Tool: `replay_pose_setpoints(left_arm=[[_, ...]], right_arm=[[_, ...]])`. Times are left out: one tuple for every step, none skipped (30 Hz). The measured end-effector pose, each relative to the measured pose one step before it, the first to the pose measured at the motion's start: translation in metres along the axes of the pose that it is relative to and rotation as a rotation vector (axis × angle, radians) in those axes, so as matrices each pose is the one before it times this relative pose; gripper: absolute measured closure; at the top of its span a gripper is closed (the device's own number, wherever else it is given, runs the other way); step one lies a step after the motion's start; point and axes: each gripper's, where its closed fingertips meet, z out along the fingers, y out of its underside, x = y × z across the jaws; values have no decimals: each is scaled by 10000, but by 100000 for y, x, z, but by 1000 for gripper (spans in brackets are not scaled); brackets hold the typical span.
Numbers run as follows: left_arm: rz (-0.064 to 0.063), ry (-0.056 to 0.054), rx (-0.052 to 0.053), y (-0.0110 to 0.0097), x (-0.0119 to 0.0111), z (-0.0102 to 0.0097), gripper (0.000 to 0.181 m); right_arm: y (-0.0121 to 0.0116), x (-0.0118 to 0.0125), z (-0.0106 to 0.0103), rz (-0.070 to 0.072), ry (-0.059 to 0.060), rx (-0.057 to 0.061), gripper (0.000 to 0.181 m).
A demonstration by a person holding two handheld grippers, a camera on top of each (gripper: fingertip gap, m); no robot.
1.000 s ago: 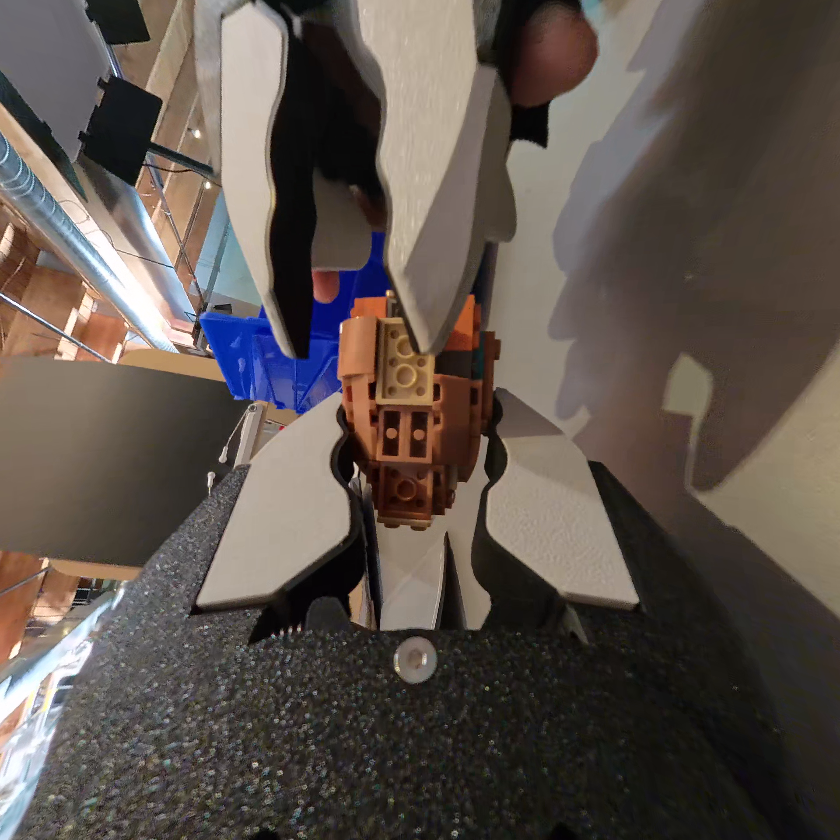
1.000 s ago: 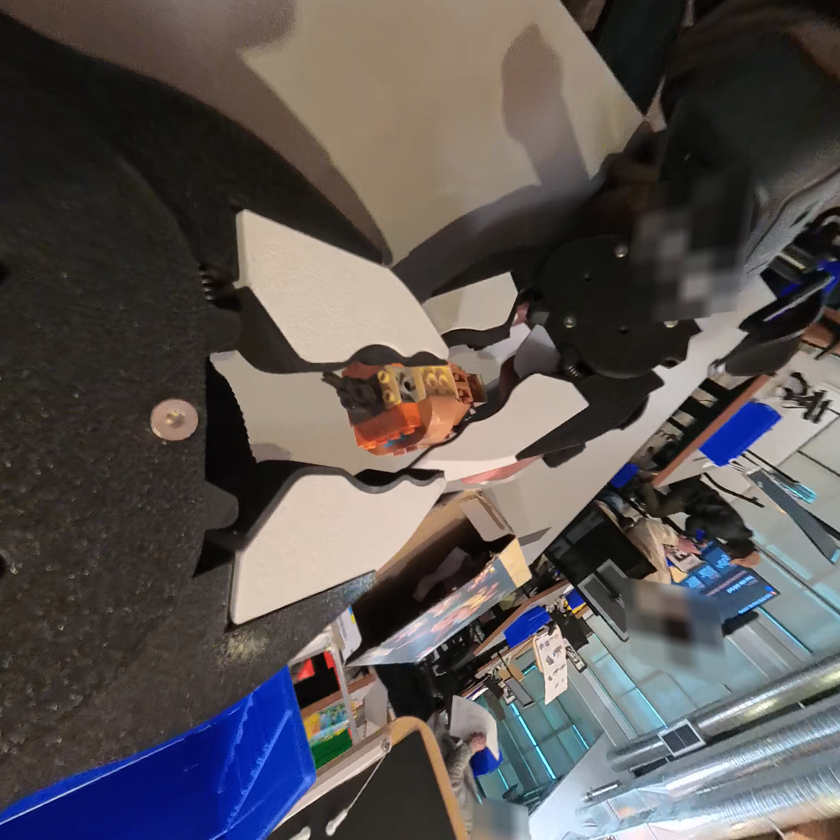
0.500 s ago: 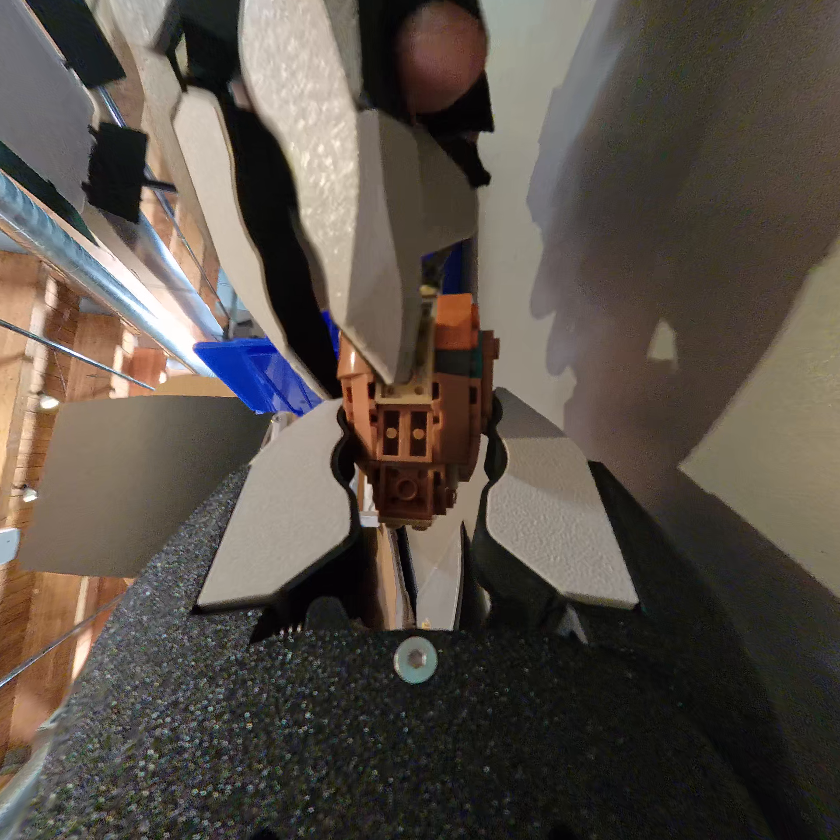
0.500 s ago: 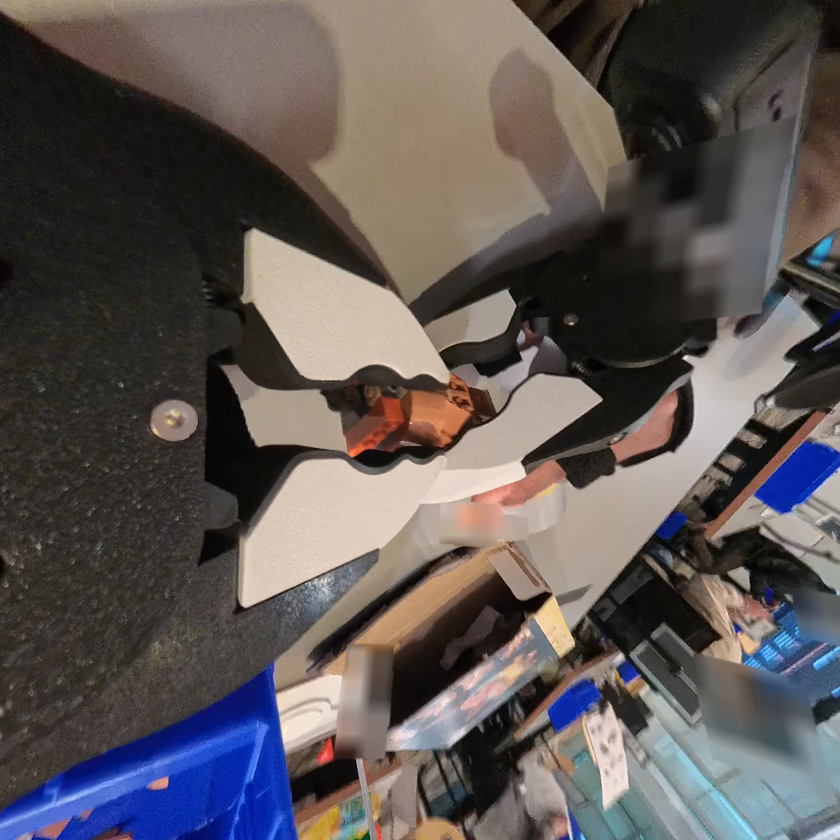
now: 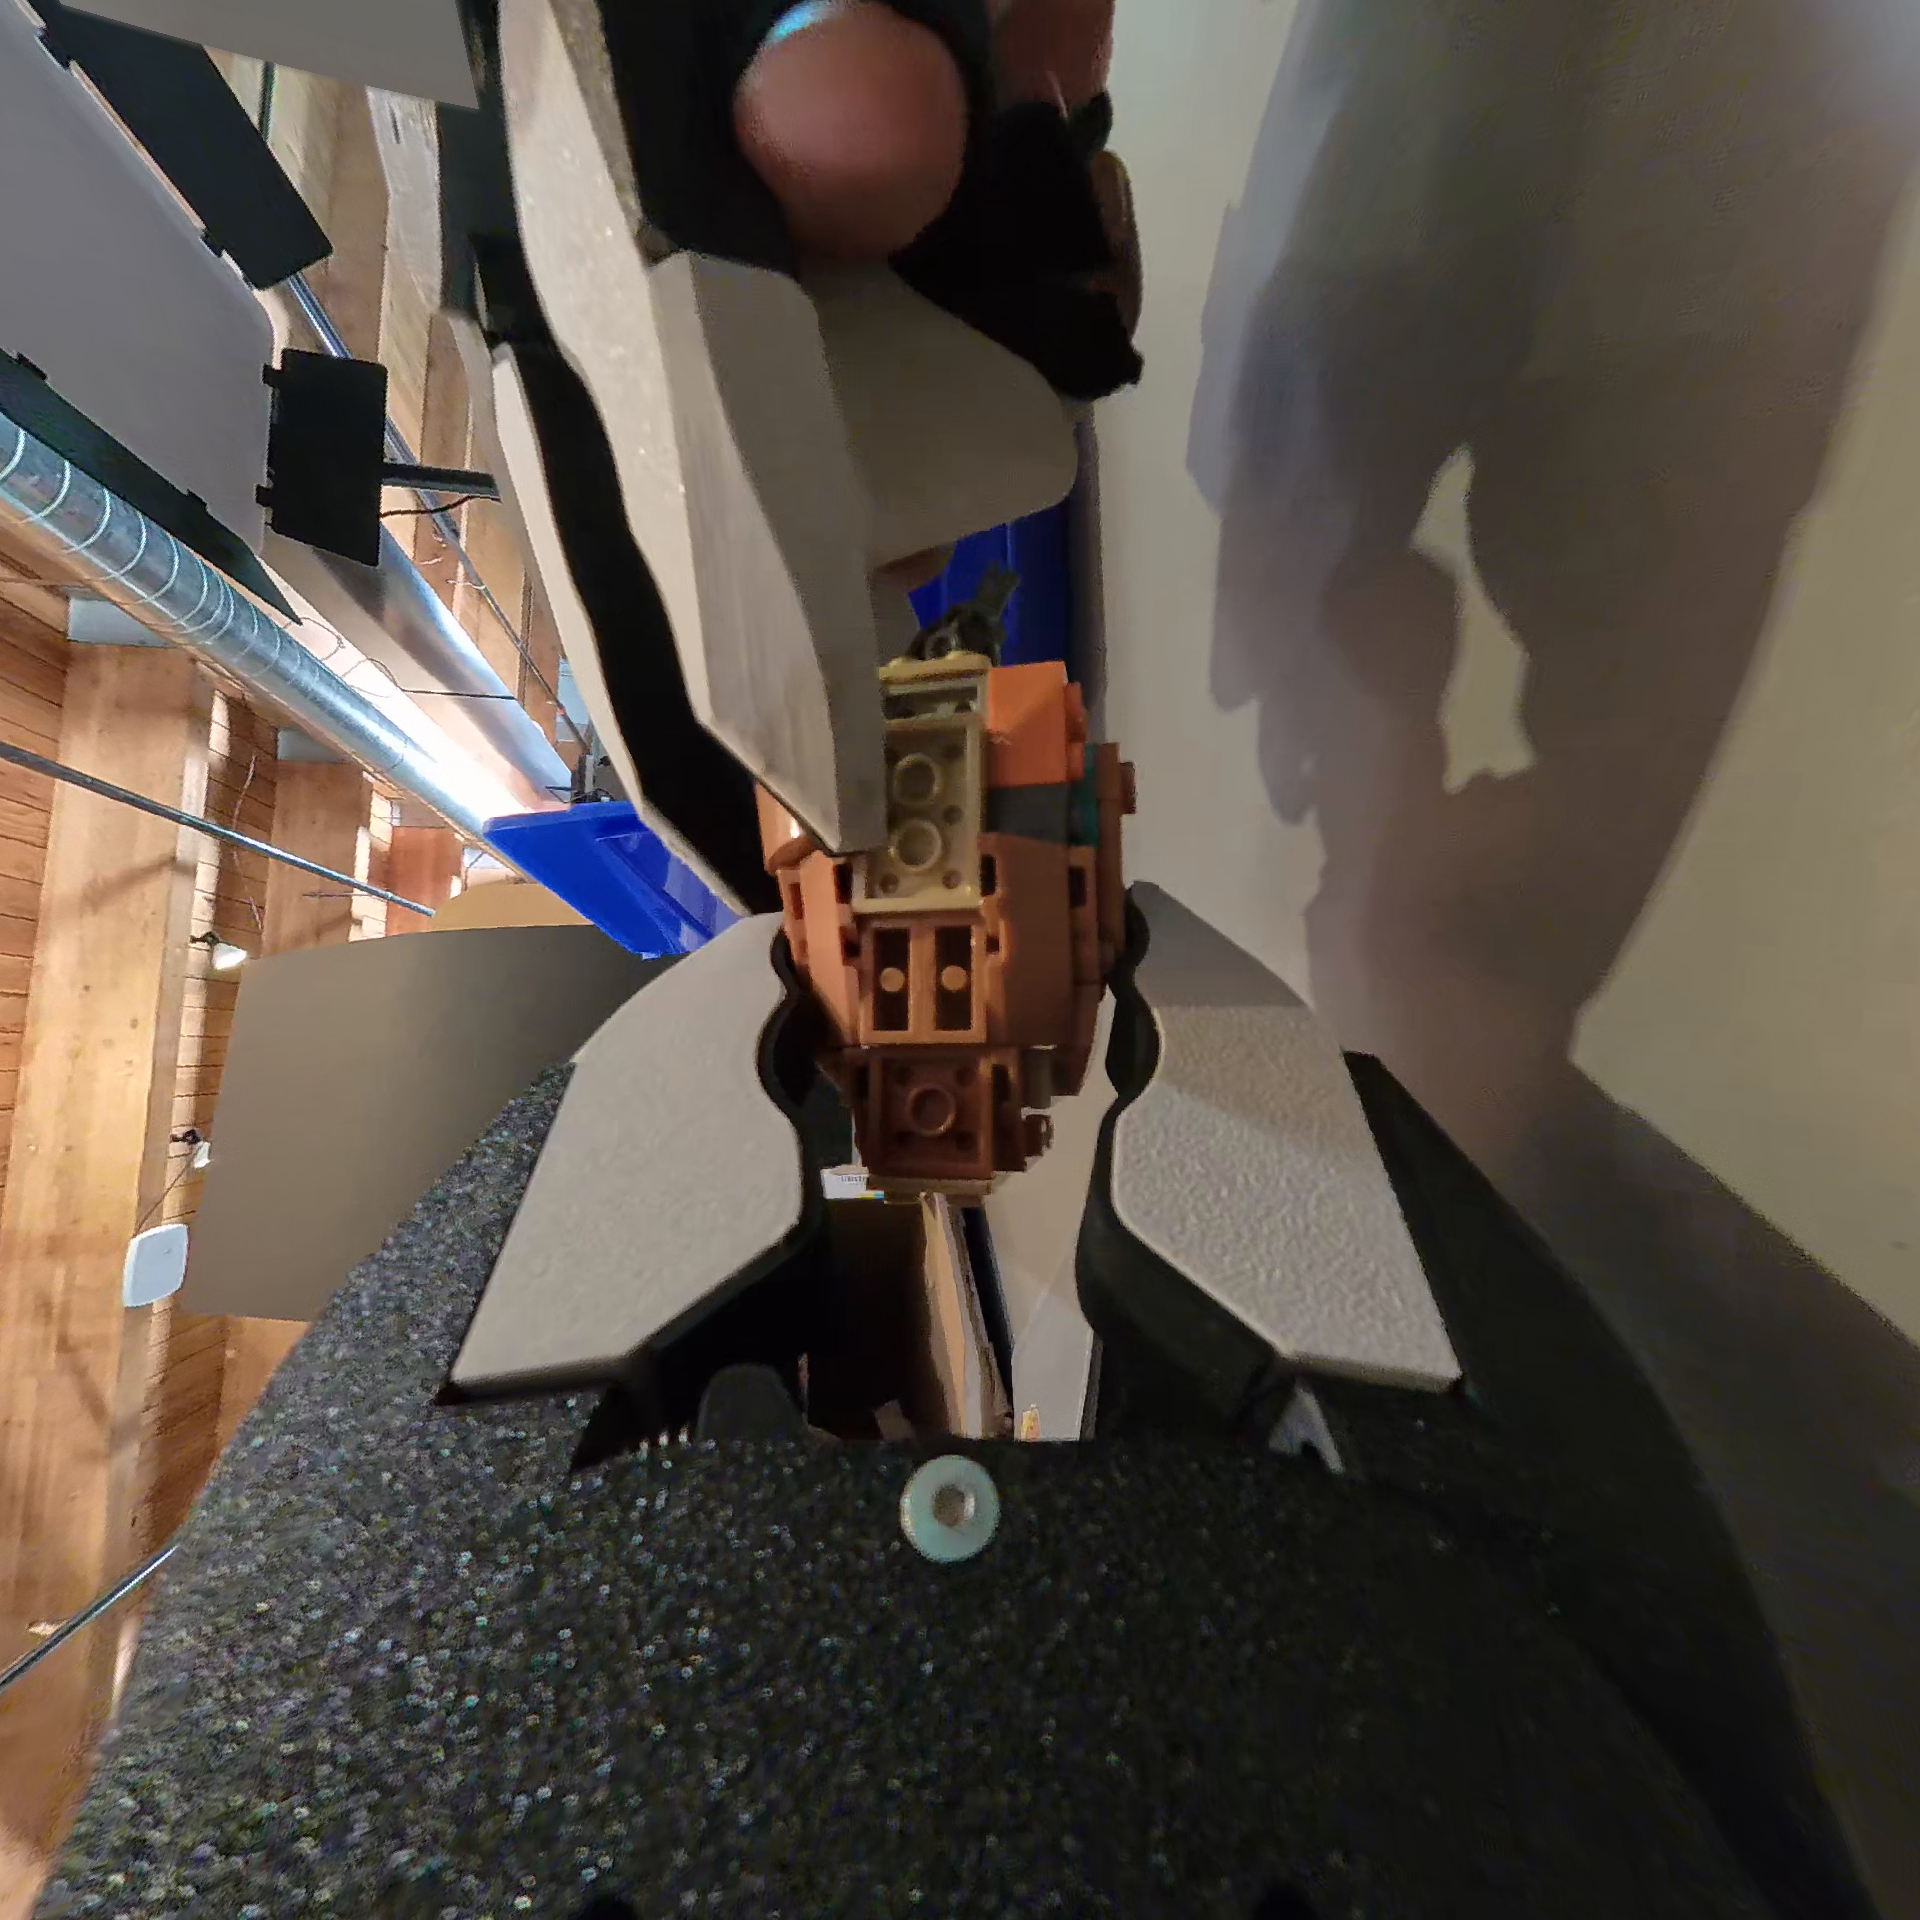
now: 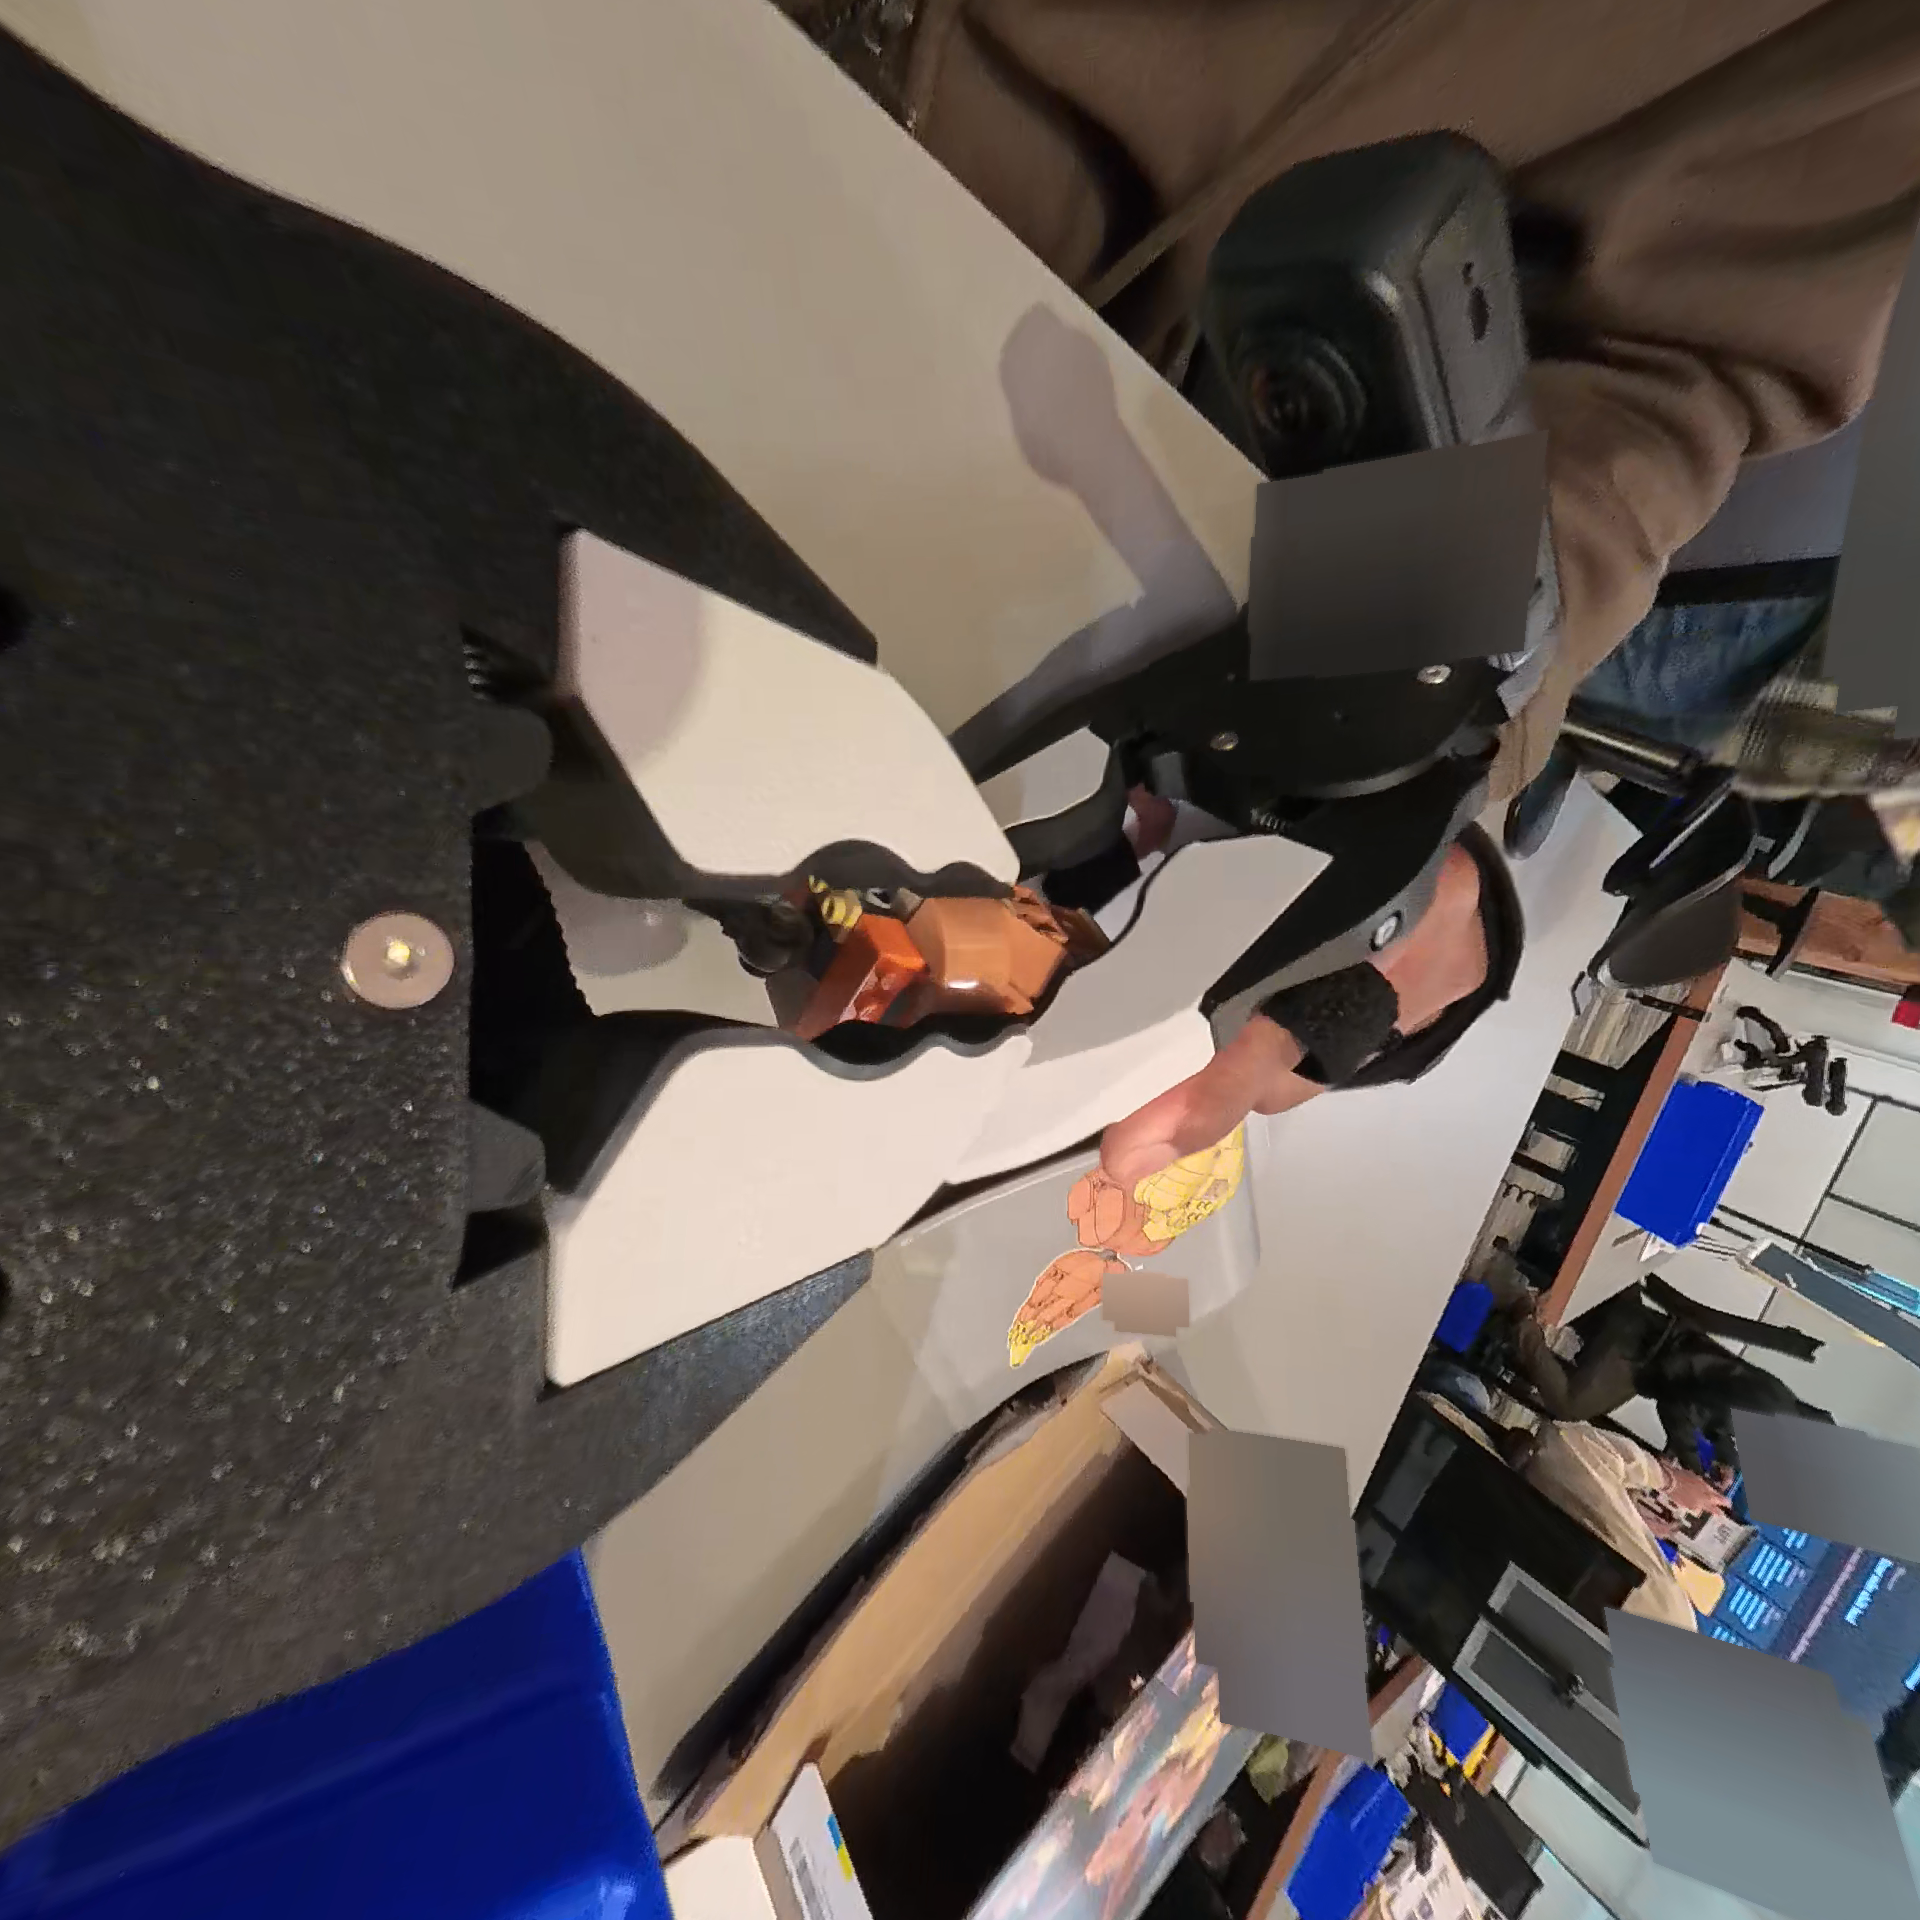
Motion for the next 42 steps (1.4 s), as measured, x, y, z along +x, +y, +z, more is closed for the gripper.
replay_pose_setpoints(left_arm=[[-3,2,3,-2,14,4,126],[-41,24,36,-47,4,-6,126],[39,-41,6,-34,-65,-9,126],[80,-57,-11,-29,-82,-23,126],[6,-17,35,-89,-33,-20,126],[-22,21,58,-99,25,-13,126],[39,-3,28,-60,5,-3,126],[97,-17,6,-43,24,15,126],[133,10,33,-71,109,4,125],[667,-32,148,-329,387,-9,126],[507,-56,-30,-219,156,-39,125],[52,16,75,-305,96,-33,126],[-154,74,92,-184,71,9,125],[-204,16,14,23,-87,10,125],[-232,28,-49,193,-89,49,125],[-219,100,-67,269,46,70,125],[-139,112,-104,321,131,95,125],[-84,123,-125,323,168,108,125],[-146,186,-154,333,261,144,125],[-200,188,-155,322,251,162,125],[-250,149,-101,257,140,130,125],[-255,89,-9,142,8,66,125],[-266,62,7,96,-57,21,125],[-208,40,-12,87,-74,12,125],[-133,9,-4,51,-73,-3,125],[-87,15,42,-46,-39,-39,125],[-70,16,84,-141,-7,-53,125],[-69,25,93,-179,21,-44,125],[-46,11,106,-207,7,-59,125],[-21,-1,102,-203,-4,-63,125],[22,27,8,-45,81,13,125],[16,60,39,-72,126,-9,125],[35,13,69,-107,73,-25,125],[74,10,86,-146,70,-56,125],[79,-24,50,-125,35,-34,125],[143,-24,9,-39,62,-12,125],[61,4,-32,9,36,5,125],[73,16,-15,2,49,19,125],[84,34,-10,-19,103,12,125],[122,34,5,-57,136,10,125],[201,6,-29,-26,133,13,125],[218,-2,-30,-44,115,-1,125]], right_arm=[[-3,-6,-20,145,-63,57,160],[-29,-7,-43,135,-67,63,160],[-63,-5,-48,150,-79,70,160],[-94,-30,-77,151,-92,82,161],[-82,-61,-72,146,-114,83,161],[-52,-74,-85,139,-125,65,161],[-25,-58,-72,122,-114,41,161],[5,-78,-73,87,-108,20,161],[-1,-51,-79,74,-95,17,161],[-342,219,-262,215,25,231,181],[8,60,-155,307,-170,-3,181],[354,123,-129,118,-76,-139,181],[240,75,-147,28,-35,-11,181],[195,98,-99,110,-24,4,181],[141,259,-30,100,98,-5,181],[80,294,27,11,154,5,181],[10,228,49,-25,147,7,181],[3,191,52,-61,150,-12,181],[-53,153,1,-139,166,-20,181],[-98,96,-44,-213,162,-14,178],[-73,-15,-47,-292,135,-73,167],[48,-84,-7,-390,141,-183,157],[67,-84,25,-434,165,-205,149],[93,-120,48,-453,149,-218,147],[84,-224,78,-414,72,-180,145],[0,-204,117,-314,55,-94,145],[-3,-103,150,-249,98,-48,146],[71,-6,193,-194,128,-68,147],[225,-8,233,-139,86,-151,147],[335,-97,240,-101,6,-200,147],[109,-206,182,-49,-69,-44,146],[50,-165,135,-29,-53,-18,146],[-1,-168,79,-6,-80,0,148],[-50,-234,64,43,-149,25,151],[-144,-72,26,90,-61,74,153],[-140,-64,-24,108,-98,55,157],[50,-23,-14,63,-81,-54,157],[74,-29,-10,59,-64,-60,158],[99,-52,-13,54,-74,-55,158],[120,-113,-11,28,-108,-46,158],[121,-143,-19,35,-128,-43,158],[100,-149,-25,57,-135,-22,158]])
